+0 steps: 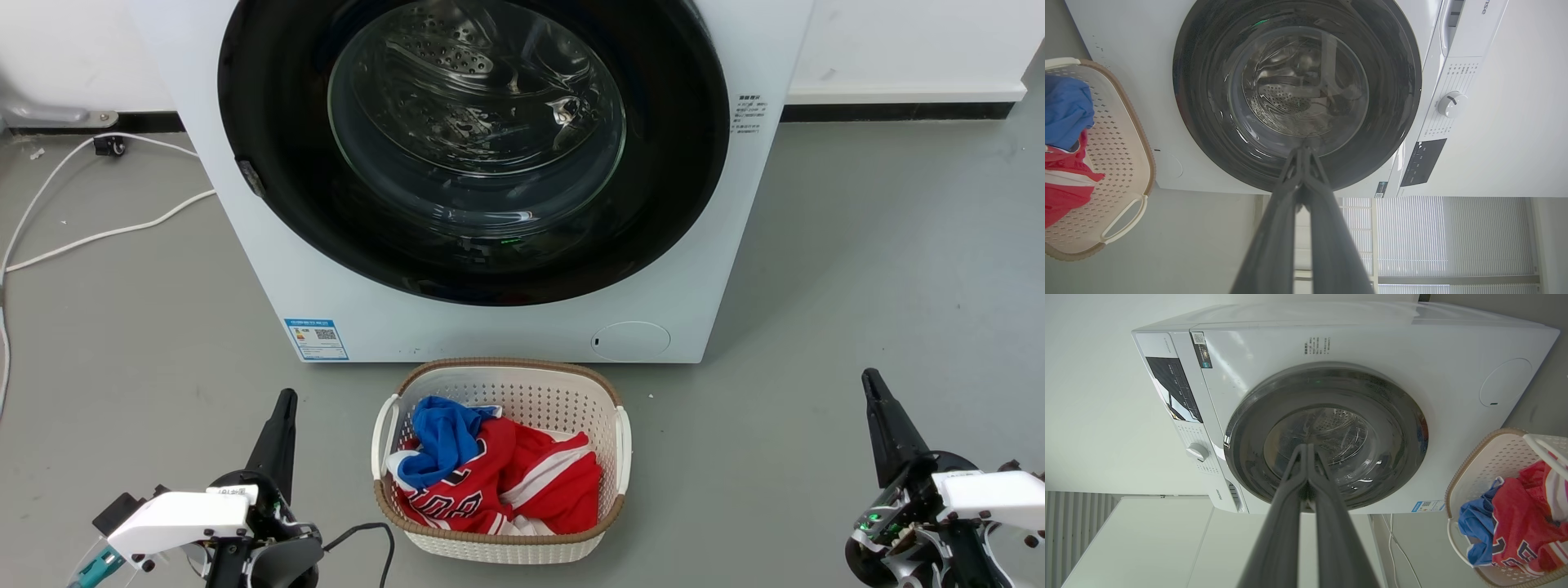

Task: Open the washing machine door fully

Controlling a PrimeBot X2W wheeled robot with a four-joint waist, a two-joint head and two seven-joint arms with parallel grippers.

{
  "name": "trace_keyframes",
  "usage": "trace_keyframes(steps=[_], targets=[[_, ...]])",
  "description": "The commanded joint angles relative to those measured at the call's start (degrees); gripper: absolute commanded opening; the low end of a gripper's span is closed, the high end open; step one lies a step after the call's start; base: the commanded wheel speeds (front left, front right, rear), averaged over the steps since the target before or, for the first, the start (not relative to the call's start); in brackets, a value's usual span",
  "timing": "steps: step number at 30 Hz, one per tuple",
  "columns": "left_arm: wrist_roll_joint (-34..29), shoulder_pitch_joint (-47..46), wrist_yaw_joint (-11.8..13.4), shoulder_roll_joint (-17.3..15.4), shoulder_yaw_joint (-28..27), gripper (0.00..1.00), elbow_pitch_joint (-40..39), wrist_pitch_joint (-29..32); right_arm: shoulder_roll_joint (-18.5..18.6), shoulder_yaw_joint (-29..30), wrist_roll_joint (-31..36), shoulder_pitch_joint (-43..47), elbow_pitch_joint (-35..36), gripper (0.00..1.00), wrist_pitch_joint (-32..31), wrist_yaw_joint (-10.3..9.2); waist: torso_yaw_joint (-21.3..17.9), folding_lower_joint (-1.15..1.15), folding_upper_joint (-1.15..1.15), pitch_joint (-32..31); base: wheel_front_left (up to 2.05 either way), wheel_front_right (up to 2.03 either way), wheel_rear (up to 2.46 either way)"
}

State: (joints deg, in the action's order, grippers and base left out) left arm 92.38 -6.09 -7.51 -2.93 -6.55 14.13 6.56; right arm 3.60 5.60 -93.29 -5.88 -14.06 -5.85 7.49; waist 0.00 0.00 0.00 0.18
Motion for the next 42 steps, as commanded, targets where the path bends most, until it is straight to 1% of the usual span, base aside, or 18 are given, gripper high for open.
trace_keyframes(steps=[1,23,24,28,33,37,42], targets=[[0.1,-0.4,-0.2,0.1,-0.1,0.0,0.0,0.1,-0.1,0.1,0.3,-0.6,0.0,0.0,-0.2,0.0,0.0,0.0,0.0,0.0,0.0,0.0,0.0],[0.1,-0.3,-0.2,0.1,-0.1,0.0,0.0,0.1,-0.3,0.3,0.6,-0.7,-0.1,0.0,-0.3,0.0,0.0,0.0,0.0,0.0,0.0,0.0,0.0],[0.1,-0.3,-0.2,0.1,-0.1,1.0,0.0,0.1,-0.3,0.3,0.6,-0.7,-0.1,1.0,-0.3,0.0,0.0,0.0,0.0,0.0,0.0,0.0,0.0],[0.0,1.3,0.0,0.1,0.4,1.0,1.5,-0.2,-0.3,0.2,0.2,1.4,-1.5,1.0,-0.1,-0.01,0.0,0.0,0.0,0.0,0.0,0.0,0.0],[-1.7,1.5,0.0,0.1,0.7,1.0,0.8,-1.7,-0.3,0.4,2.6,1.8,-1.0,1.0,1.4,-0.01,0.0,0.0,0.0,0.0,0.0,0.0,0.0],[-5.4,1.4,0.3,0.1,0.5,1.0,-0.1,-2.8,-0.4,0.8,7.3,2.1,0.2,1.0,2.5,0.0,0.0,0.0,0.0,0.1,0.0,0.0,0.0],[-11.9,1.5,1.3,0.1,1.0,1.0,-2.4,-4.2,-0.4,0.9,14.0,2.4,2.7,1.0,3.8,0.0,0.0,0.0,0.0,0.2,0.0,0.0,0.0]])
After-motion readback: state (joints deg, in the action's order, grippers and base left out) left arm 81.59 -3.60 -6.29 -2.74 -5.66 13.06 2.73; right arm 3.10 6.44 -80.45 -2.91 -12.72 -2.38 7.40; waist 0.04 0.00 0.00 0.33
